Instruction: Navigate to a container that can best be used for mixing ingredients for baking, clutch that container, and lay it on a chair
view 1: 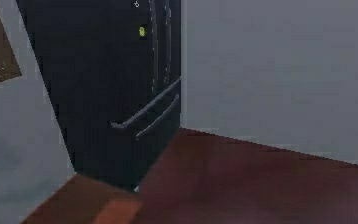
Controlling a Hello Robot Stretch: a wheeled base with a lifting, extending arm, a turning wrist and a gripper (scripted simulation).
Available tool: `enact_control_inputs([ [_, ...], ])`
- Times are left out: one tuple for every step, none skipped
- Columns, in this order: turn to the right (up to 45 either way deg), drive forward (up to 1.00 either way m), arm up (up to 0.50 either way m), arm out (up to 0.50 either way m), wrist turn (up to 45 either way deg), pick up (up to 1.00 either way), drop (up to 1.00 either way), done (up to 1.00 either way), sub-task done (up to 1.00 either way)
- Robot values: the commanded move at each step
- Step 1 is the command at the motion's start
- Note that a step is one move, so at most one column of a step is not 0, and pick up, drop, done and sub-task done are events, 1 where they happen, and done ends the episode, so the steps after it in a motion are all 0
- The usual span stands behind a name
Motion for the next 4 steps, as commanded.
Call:
enact_control_inputs([
  [-45.0, 0.00, 0.00, 0.00, 0.0, 0.00, 0.00, 0.00, 0.00],
  [-45.0, 0.00, 0.00, 0.00, 0.0, 0.00, 0.00, 0.00, 0.00],
  [-45.0, 0.00, 0.00, 0.00, 0.0, 0.00, 0.00, 0.00, 0.00],
  [-42.0, 0.00, 0.00, 0.00, 0.0, 0.00, 0.00, 0.00, 0.00],
])
